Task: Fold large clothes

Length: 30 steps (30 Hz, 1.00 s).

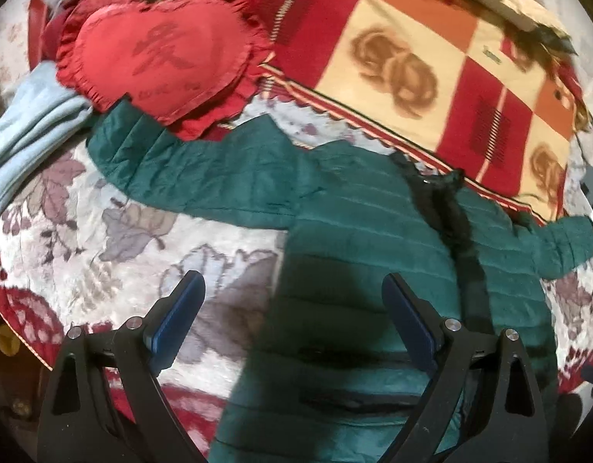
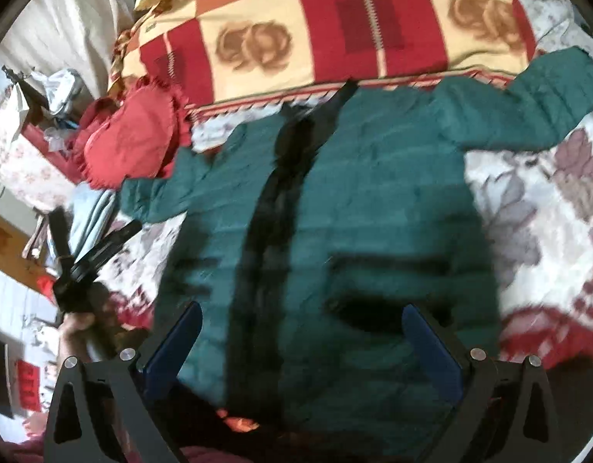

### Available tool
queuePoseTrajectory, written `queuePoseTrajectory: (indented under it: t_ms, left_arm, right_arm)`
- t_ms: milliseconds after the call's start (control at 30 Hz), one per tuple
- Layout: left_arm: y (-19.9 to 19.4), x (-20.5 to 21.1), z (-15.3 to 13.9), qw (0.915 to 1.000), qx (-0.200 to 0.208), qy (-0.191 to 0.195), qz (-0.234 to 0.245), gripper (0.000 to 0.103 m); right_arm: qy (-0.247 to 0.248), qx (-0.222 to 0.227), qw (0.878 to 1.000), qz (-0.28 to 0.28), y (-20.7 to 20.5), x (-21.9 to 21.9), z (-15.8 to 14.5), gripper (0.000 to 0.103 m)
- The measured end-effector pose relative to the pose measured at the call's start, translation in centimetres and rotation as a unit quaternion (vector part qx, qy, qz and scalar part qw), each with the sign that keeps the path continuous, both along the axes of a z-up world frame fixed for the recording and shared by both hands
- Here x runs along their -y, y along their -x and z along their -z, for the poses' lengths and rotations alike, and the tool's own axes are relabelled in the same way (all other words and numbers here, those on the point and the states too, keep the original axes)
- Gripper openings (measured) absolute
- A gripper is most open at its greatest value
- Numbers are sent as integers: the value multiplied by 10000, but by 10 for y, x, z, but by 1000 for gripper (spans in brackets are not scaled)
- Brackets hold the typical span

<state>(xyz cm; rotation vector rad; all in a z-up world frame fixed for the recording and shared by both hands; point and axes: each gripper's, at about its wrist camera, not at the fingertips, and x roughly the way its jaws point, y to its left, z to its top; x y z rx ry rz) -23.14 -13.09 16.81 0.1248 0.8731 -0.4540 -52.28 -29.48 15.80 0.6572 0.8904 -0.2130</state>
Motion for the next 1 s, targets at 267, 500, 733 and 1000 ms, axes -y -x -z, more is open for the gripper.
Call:
queuePoseTrajectory:
  t_ms: [267,500,733,1000]
  left_arm:
    - [22,-4,4,9978,24,227,620,93]
    - [41,1,-7,9952,78,408,883,93]
    - [51,7,0,9943,72,309,1014,93]
    - [43,3,6,9956,49,398,847,93]
  right_arm:
    - [-81,23,9990,-442,25,-26,-62,103]
    - [-622,543,9949,-572,37,-41,-112,103]
    - [819,471,9952,-243,-21,-48,-99,103]
    - [1855,173,9824,151,-84,-20,-55,103]
